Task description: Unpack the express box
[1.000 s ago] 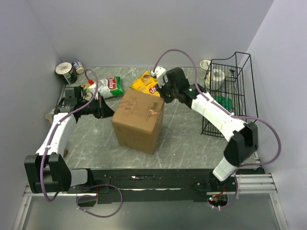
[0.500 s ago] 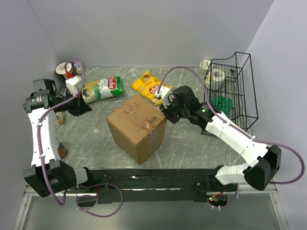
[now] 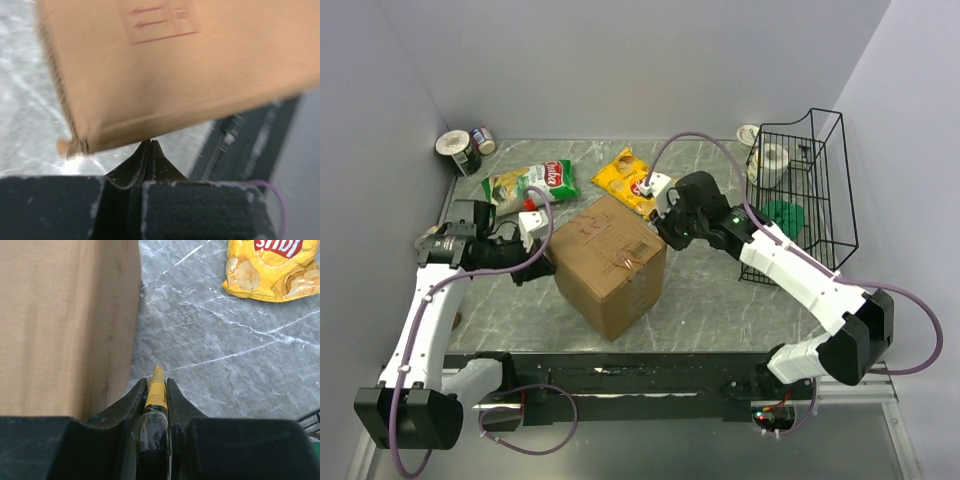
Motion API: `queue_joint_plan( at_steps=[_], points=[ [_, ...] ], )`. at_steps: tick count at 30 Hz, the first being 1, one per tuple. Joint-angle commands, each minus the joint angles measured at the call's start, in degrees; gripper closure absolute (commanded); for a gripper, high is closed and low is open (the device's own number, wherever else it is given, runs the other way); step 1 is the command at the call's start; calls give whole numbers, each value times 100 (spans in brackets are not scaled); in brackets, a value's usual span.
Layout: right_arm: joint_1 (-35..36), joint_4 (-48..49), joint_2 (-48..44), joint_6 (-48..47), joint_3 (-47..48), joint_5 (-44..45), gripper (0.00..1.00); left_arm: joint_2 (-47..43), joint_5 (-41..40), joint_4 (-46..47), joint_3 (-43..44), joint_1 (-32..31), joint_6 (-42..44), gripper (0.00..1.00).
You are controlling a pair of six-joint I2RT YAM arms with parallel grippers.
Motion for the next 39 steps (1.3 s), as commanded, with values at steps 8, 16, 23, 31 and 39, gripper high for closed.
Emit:
queue_joint_plan(
  at_steps=[8,16,23,31,39],
  points=[
    [307,-134,-1393,-386,-919,-879,100,764,-921,3229,294,-598,-1951,99],
    [413,-267,-1613,-624,-867,-1776,100,1627,-1483,4468,400,-1267,-2601,99],
    [641,-451,-1719,-660,-954,-2154,100,2610,-1380,4935,997,-1338,-2708,84],
    [870,137,-1482,-142,-902,-2418,100,3797,-333,5233,1683,-1777,-2997,71],
    [940,305,-1192,228,-533,-2532,100,4563,20,5638,2193,-2480,-3436,64]
  ],
)
